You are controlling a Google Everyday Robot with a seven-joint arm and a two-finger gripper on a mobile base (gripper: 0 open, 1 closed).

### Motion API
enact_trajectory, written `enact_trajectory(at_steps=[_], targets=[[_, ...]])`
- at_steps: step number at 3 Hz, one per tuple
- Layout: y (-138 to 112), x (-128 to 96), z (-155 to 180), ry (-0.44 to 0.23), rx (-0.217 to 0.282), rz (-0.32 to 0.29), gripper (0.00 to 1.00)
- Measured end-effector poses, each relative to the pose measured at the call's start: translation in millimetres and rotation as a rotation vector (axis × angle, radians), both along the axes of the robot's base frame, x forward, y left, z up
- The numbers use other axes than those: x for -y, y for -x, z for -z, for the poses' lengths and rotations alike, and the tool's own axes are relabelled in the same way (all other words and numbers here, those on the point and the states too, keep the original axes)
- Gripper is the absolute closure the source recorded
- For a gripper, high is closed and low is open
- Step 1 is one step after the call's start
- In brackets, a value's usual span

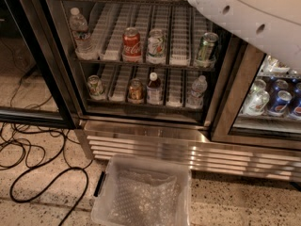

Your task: Pick pepsi can from top shelf of fridge

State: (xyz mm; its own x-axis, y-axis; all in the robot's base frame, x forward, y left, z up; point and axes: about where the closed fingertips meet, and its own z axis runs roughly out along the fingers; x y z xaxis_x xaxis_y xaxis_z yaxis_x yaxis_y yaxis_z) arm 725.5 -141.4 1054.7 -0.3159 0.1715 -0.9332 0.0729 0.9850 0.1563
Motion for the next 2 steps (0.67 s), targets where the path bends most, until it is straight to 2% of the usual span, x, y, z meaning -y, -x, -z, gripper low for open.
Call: enact_trajectory(at_steps=[2], targets=[[-9.6, -4.7, -12.3, 0.007, 0.064, 0.022, 0.11]])
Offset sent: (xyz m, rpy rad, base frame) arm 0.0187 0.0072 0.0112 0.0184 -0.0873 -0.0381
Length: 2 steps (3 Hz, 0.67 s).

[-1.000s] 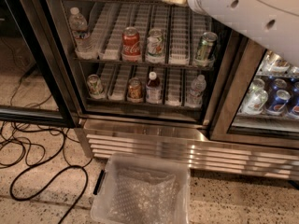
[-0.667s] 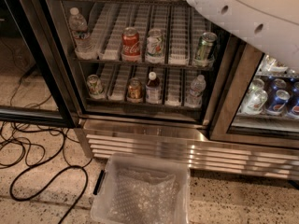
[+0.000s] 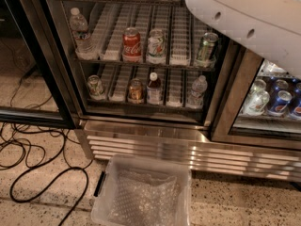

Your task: Pick pepsi can from top shelf of fridge

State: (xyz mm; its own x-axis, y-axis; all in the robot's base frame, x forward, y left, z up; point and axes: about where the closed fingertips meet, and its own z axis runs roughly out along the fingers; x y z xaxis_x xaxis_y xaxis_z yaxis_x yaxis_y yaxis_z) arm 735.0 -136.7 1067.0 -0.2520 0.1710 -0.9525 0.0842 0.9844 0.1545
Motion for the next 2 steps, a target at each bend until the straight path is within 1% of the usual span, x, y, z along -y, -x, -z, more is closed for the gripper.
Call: enact_trajectory(at_steps=[1, 2], targets=[[-9.7, -3.5, 0.2, 0.016, 0.011, -0.006, 0.16], [-16.7, -6.6, 1.2, 0.028, 0.014, -0.013, 0.16]])
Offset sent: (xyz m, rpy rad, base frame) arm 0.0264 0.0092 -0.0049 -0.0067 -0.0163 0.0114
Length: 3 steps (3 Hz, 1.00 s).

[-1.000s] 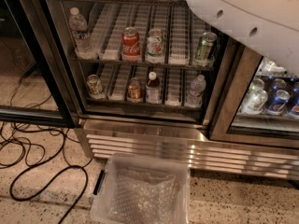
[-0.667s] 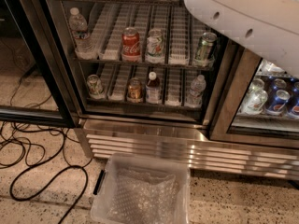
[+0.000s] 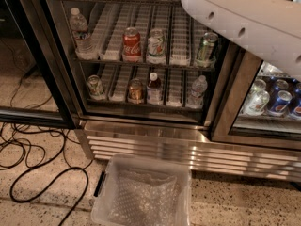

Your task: Pick pepsi can from top shelf of fridge

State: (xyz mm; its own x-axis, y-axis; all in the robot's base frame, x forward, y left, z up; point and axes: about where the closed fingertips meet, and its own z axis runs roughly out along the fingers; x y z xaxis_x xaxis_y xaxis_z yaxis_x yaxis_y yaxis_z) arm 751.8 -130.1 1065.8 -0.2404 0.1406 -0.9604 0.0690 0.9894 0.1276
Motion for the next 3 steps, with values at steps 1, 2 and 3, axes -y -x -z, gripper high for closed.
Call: enact_trajectory(at_steps=[1, 2, 3], targets=[[-11, -3, 2, 0.024, 0.006, -0.011, 0.18], [-25, -2, 1, 0.053, 0.022, -0.013, 0.19], [-36, 0, -4, 0.075, 0.041, -0.011, 0.21]])
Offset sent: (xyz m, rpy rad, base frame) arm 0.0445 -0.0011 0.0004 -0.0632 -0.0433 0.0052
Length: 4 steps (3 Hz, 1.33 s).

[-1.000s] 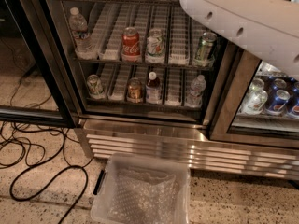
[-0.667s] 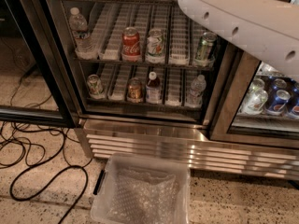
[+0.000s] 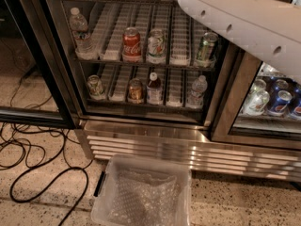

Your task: Pick pepsi can from top shelf of fridge

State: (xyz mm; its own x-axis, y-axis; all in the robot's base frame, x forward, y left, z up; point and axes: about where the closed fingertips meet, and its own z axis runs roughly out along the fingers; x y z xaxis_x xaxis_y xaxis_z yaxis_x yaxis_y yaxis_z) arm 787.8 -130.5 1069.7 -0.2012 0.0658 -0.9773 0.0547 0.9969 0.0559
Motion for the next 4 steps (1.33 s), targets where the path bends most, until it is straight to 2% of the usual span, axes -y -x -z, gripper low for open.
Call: enact_trajectory(at_steps=[1, 4], targets=[[-22, -1, -12, 0.024, 0.035, 0.003, 0.21], [-51, -5, -10, 0.02, 0.043, 0.003, 0.21]])
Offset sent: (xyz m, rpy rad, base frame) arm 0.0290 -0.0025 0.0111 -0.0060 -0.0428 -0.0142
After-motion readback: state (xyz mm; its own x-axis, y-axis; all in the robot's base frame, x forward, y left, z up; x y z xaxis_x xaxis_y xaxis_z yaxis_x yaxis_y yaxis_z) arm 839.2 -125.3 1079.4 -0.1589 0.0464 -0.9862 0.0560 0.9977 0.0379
